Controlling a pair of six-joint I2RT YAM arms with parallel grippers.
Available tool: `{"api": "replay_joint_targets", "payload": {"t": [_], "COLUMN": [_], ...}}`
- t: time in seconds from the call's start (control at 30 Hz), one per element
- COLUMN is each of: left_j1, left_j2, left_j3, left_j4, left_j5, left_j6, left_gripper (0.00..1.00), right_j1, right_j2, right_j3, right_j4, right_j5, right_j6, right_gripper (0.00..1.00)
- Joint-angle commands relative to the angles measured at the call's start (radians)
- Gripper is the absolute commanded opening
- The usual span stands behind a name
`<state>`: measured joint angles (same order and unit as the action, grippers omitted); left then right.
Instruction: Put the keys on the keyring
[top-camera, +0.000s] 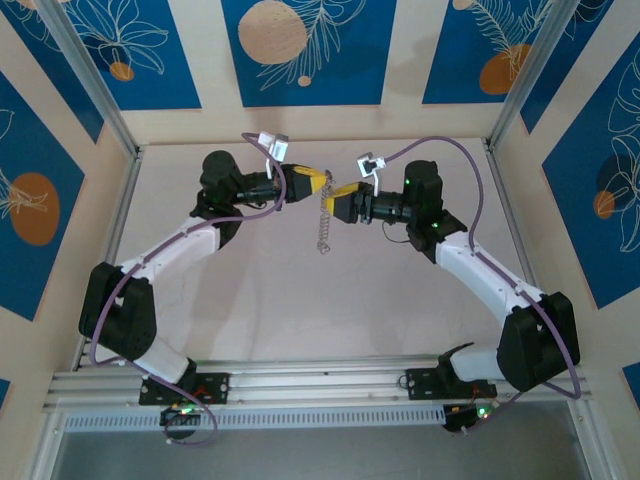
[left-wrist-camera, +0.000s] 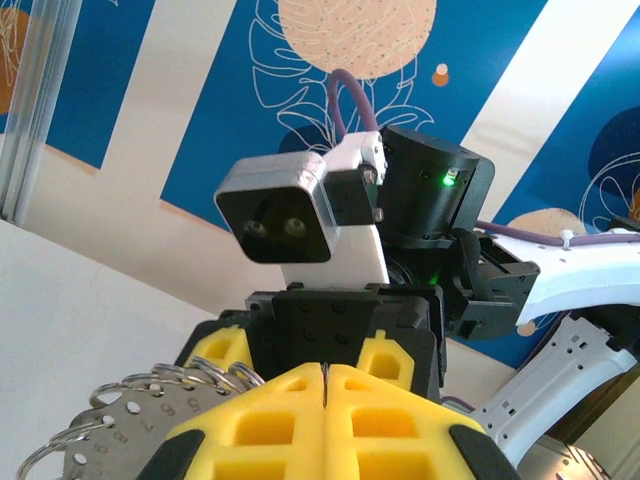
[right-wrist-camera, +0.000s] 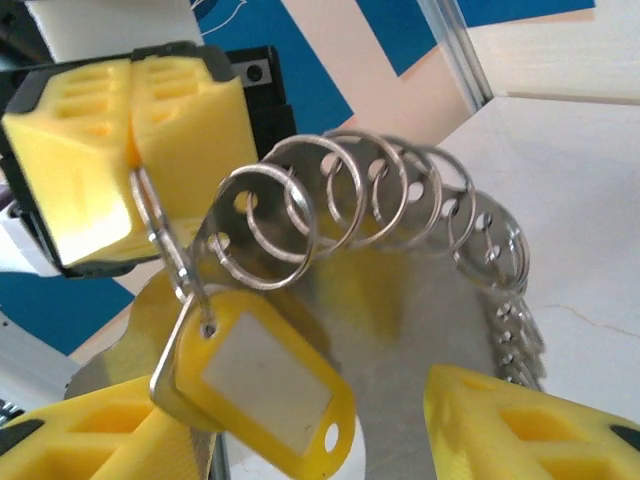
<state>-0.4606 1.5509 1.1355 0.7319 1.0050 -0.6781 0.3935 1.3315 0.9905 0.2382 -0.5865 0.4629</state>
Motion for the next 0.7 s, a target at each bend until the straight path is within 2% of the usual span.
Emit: {"api": "replay_joint_targets", "payload": {"t": [0.0,0.13,0.37,0.6,0.67], "left_j1": [-0.014,-0.015,-0.015,-0.015,-0.015], "left_j2": [-0.02,-0.022,-0.023,-0.026,-0.027], "left_j3": [0.017,0.018,0.017,0.011,0.013], "left_j4": [0.022,0.02,0.018,0.021,0.022], "left_j5": [0.014,0.015,0.011,-0.002,-0.003], "left_j6": [0.019,0.021,0.026,0.033,0.035], "left_gripper": [0.0,0.0,0.0,0.0,0.0], "right_j1": [0.006,0.007,0.013,0.037,0.046], "right_j2": [0.006,0.005,-0.012,-0.04,-0.046], "right_j3": [0.04,0.044,0.023,0.002,-0.002], "right_j4": [-0.005,-0.018,-0.042,-0.09,-0.1], "right_j5": [0.066,0.074,0.05,0.024,0.021], "right_j6": [-0.013,-0.021,-0.049,-0.097,-0.106], "right_gripper": [0.56,0.51,0.21,0.01,0.0]}}
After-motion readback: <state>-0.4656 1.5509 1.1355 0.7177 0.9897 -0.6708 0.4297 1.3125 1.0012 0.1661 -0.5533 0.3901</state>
